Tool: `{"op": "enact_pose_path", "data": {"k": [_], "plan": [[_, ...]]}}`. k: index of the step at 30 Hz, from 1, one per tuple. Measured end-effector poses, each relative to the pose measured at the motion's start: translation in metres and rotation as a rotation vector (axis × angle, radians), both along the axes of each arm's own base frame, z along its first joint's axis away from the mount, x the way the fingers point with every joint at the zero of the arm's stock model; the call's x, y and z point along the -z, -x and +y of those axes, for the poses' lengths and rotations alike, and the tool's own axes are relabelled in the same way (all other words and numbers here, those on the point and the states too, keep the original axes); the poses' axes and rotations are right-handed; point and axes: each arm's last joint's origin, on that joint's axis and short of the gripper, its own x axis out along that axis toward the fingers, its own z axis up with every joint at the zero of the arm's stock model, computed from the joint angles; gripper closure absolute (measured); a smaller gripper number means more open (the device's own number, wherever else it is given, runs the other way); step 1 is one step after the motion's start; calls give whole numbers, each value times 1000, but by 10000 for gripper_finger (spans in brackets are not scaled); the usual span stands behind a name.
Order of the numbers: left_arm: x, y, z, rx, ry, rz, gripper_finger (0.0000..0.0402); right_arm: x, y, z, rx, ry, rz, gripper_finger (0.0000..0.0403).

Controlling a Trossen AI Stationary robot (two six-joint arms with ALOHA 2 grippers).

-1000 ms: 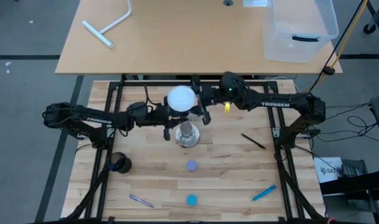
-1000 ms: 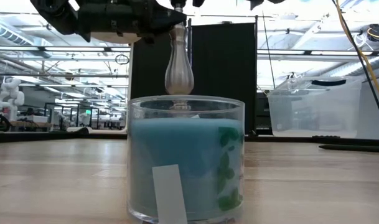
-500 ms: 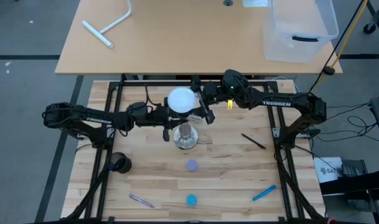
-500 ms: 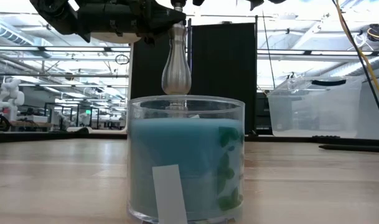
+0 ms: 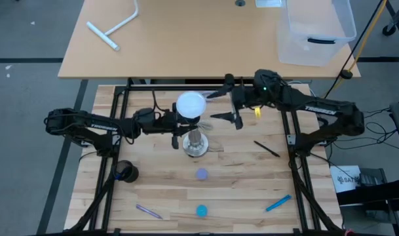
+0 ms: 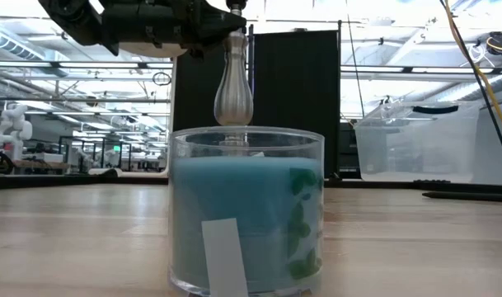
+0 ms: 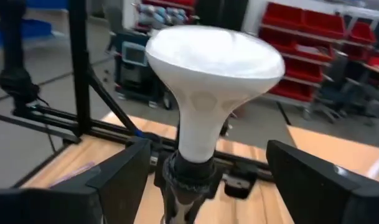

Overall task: Screw lightbulb
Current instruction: Remove the lightbulb from the silver lamp socket

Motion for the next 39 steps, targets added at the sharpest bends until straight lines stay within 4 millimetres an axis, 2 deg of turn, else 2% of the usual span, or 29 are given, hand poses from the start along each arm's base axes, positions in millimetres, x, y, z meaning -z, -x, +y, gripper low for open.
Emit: {"op": "enact_pose_path", "data": {"k": [3, 7, 17, 22, 28, 35, 39], "plan": [[0, 0, 1, -30, 0, 0, 326, 3, -1, 12, 57, 4, 38, 89], [0, 0, 2, -76, 4, 0, 326, 14, -14, 28, 181, 7, 96, 89], [0, 0, 3, -113, 4, 0, 326, 28, -55, 66, 479, 51, -41, 89], [0, 0, 3, -114, 3, 0, 326, 43, -78, 71, 523, 24, -109, 89], [0, 0, 3, -118, 3, 0, 326, 44, -93, 70, 581, -11, -284, 89], [0, 0, 4, -121, 2, 0, 326, 44, -97, 70, 584, -11, -347, 92], [0, 0, 4, -120, -1, 0, 326, 43, -96, 71, 568, -18, -349, 126]]}}
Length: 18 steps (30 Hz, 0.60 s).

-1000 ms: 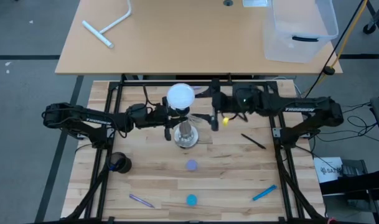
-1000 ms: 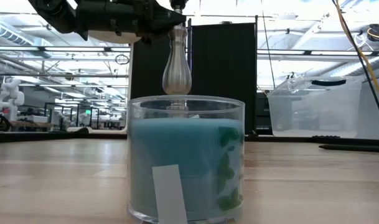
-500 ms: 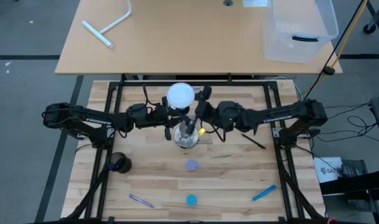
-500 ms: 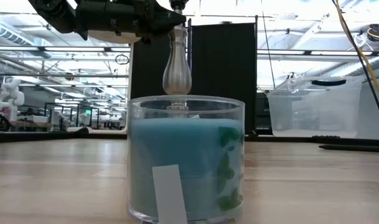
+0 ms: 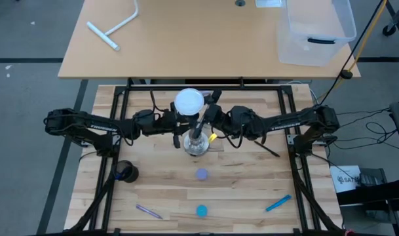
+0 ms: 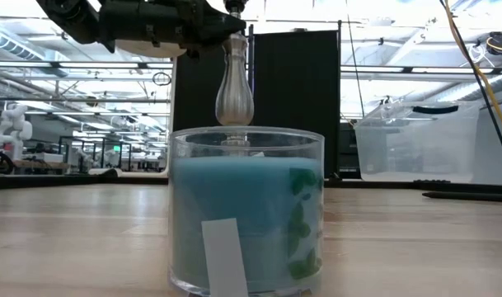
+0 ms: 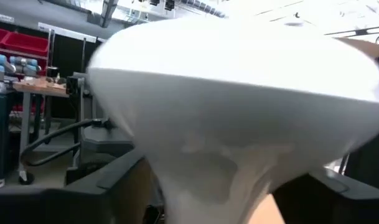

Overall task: Screw lightbulb
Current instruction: Remove the lightbulb from the silver lamp socket

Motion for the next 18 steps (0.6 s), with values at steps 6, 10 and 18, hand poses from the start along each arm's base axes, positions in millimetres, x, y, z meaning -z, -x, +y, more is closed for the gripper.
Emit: {"op": "enact_pose_path", "data": {"k": [6, 10, 18], "plan": [[0, 0, 0, 2, -1, 0, 326, 1, 0, 0, -15, -12, 13, 203], [0, 0, -1, 8, -5, 1, 326, -1, 4, 0, -54, -20, 54, 224], [0, -1, -2, 33, -7, 6, 326, -9, 16, -7, -171, 2, 131, 228]]}}
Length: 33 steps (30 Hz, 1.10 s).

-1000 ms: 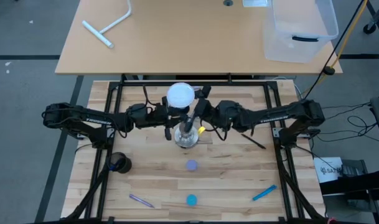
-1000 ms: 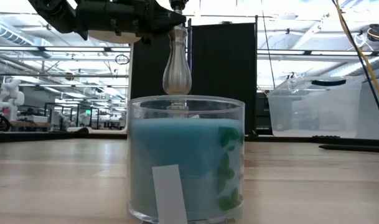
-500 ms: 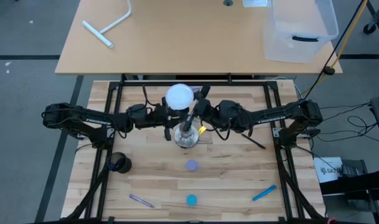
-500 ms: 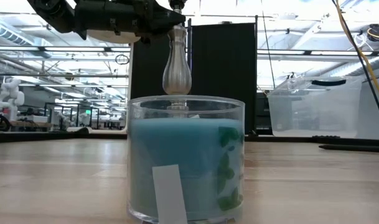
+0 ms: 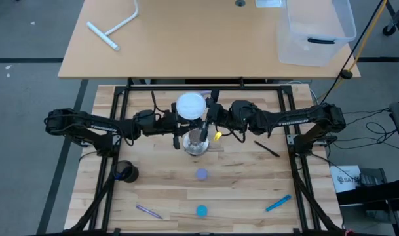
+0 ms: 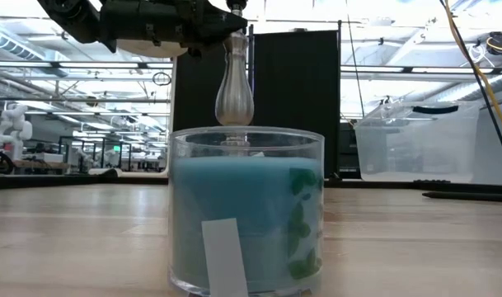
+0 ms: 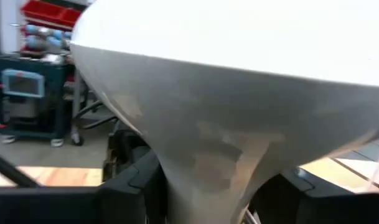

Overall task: Screw lightbulb
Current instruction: Remove the lightbulb from the silver lamp socket

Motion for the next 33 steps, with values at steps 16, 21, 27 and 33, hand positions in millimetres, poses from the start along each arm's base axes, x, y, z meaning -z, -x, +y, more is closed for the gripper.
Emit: {"op": "enact_pose_path", "data": {"k": [16, 21, 27, 33], "plan": [[0, 0, -2, 103, 0, 0, 326, -1, 6, -42, -398, 48, 32, 231], [0, 0, -3, 129, 3, -3, 326, -1, 8, -52, -488, 5, 29, 228], [1, 0, -4, 141, 6, 3, 326, -4, 10, -54, -504, -20, 15, 185], [1, 0, -4, 141, 10, 5, 326, -9, 15, -50, -507, -26, 13, 111]]}}
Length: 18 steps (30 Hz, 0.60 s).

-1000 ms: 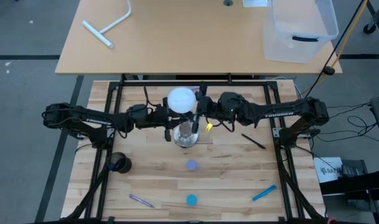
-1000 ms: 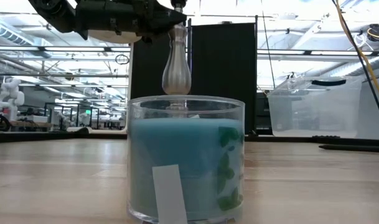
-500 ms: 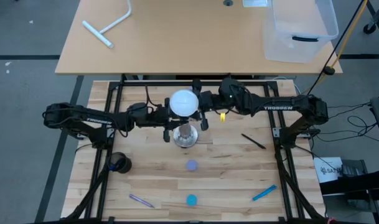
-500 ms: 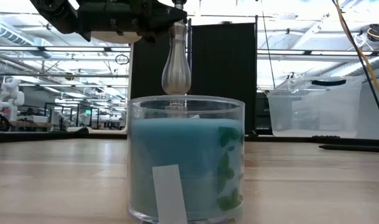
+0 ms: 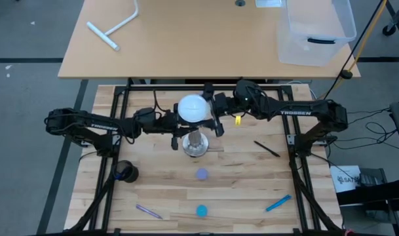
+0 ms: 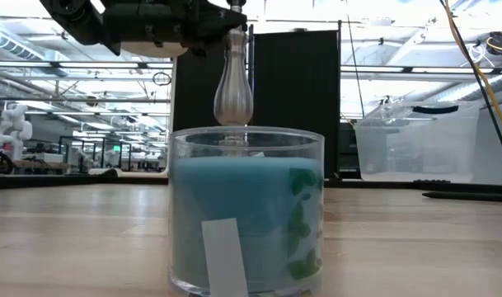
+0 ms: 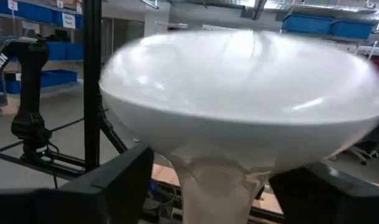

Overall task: Screw lightbulb
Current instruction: Remove the lightbulb from the silver lamp socket

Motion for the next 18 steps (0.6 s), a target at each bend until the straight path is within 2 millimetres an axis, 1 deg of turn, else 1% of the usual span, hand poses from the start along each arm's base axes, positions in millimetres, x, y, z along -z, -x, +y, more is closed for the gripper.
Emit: {"op": "enact_pose_path", "data": {"k": [3, 7, 10, 13, 16, 18], "plan": [[0, 0, 1, -2, -3, -2, 326, -8, 10, 3, 3, 3, 14, 84], [0, 0, 1, -4, -5, -3, 326, -21, 34, 7, 19, 35, 61, 63], [0, 0, 1, -18, 4, 0, 326, -31, 55, 9, 87, 73, 94, 61], [0, 0, 2, -42, 11, 2, 326, -40, 75, 14, 214, 120, 120, 62], [0, 0, 3, -62, 10, 2, 326, -48, 88, 22, 302, 150, 115, 62], [0, 0, 4, -70, 8, 1, 326, -50, 92, 30, 323, 158, 109, 62]]}}
